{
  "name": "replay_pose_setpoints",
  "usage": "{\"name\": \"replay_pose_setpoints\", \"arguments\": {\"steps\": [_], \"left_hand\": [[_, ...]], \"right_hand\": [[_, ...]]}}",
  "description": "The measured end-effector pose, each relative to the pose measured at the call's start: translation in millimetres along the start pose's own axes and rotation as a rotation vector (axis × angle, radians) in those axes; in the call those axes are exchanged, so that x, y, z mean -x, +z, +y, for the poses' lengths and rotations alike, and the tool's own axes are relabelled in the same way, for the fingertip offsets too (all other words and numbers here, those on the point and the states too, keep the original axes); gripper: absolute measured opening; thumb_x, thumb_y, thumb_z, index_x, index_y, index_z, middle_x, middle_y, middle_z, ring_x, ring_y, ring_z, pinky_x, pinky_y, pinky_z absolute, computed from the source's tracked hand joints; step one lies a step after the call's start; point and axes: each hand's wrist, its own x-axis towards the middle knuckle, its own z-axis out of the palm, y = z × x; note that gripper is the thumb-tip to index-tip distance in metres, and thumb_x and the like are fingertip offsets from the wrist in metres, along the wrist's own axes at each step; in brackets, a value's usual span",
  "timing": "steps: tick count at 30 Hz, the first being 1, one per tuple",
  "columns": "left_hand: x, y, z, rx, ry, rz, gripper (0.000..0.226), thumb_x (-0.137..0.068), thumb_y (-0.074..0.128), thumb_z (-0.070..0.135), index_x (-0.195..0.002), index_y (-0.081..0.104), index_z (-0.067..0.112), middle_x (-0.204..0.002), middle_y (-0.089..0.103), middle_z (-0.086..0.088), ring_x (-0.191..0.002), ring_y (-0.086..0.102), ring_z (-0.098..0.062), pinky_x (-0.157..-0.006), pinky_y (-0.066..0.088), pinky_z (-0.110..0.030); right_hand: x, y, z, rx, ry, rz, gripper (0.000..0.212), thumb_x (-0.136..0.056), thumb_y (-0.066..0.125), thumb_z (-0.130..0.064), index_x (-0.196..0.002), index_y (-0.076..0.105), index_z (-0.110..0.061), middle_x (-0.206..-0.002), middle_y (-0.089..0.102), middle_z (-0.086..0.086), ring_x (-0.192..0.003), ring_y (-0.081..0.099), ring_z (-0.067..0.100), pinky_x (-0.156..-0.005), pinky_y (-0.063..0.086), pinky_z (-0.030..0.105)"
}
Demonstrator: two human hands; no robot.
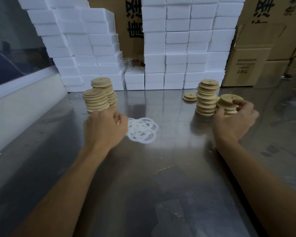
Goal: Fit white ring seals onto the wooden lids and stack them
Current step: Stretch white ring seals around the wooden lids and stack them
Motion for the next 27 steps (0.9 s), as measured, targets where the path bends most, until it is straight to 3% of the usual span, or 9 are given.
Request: {"name": "replay_pose_setpoints", "arguments": {"steps": [3,7,11,14,19,27], "left_hand": [[12.9,16.1,8.3,0.049,0.148,-0.141,0.031,-0.078,0.065,0.016,-0.057,0.041,0.017,-0.048,0.04,0.004,-0.048,0.036,-0.019,-0.046,0.028,-0.029],[22.1,28.5,10.7,0.074,0.227,-0.293,0.022,-0.079,0.068,0.031,-0.069,0.049,0.024,-0.056,0.043,0.011,-0.06,0.046,-0.017,-0.055,0.038,-0.03],[25.2,29.2,8.5,0.067,0.258,-0.374,0.024,-0.079,0.07,0.046,-0.076,0.053,0.03,-0.057,0.039,0.017,-0.058,0.042,-0.006,-0.053,0.03,-0.024],[23.6,30.1,6.7,0.066,0.266,-0.386,0.027,-0.08,0.071,0.05,-0.073,0.052,0.033,-0.057,0.037,0.019,-0.057,0.04,0.0,-0.053,0.024,-0.018],[22.7,32.1,4.7,0.075,0.24,-0.389,0.021,-0.082,0.071,0.043,-0.073,0.068,0.025,-0.057,0.045,0.018,-0.062,0.046,-0.007,-0.059,0.035,-0.026],[23.7,33.0,5.1,0.081,0.236,-0.374,0.022,-0.083,0.073,0.037,-0.067,0.068,0.023,-0.054,0.041,0.02,-0.059,0.043,-0.006,-0.06,0.033,-0.025]], "right_hand": [[-4.6,3.7,3.9,0.016,0.084,0.002,0.042,-0.082,0.058,-0.012,-0.123,0.048,-0.013,-0.133,0.039,0.014,-0.119,0.044,0.032,-0.098,0.04,0.042],[-12.1,10.1,7.3,0.069,0.08,0.005,0.051,-0.079,0.059,-0.015,-0.127,0.045,-0.024,-0.138,0.037,0.008,-0.123,0.041,0.031,-0.102,0.036,0.051],[-23.5,17.7,12.5,0.118,0.072,-0.052,0.062,-0.079,0.059,-0.019,-0.135,0.041,-0.036,-0.147,0.032,0.002,-0.131,0.037,0.028,-0.106,0.03,0.051],[-31.3,23.2,14.5,0.163,0.069,-0.1,0.063,-0.083,0.059,-0.022,-0.14,0.039,-0.038,-0.153,0.028,0.0,-0.139,0.03,0.027,-0.11,0.025,0.052],[-40.4,25.6,14.3,0.206,0.086,-0.143,0.052,-0.089,0.057,-0.025,-0.139,0.045,-0.033,-0.157,0.025,0.0,-0.145,0.023,0.026,-0.113,0.02,0.053],[-48.0,29.1,14.3,0.257,0.108,-0.164,0.04,-0.093,0.058,-0.028,-0.131,0.048,-0.028,-0.153,0.034,-0.001,-0.144,0.024,0.026,-0.112,0.02,0.054]]}}
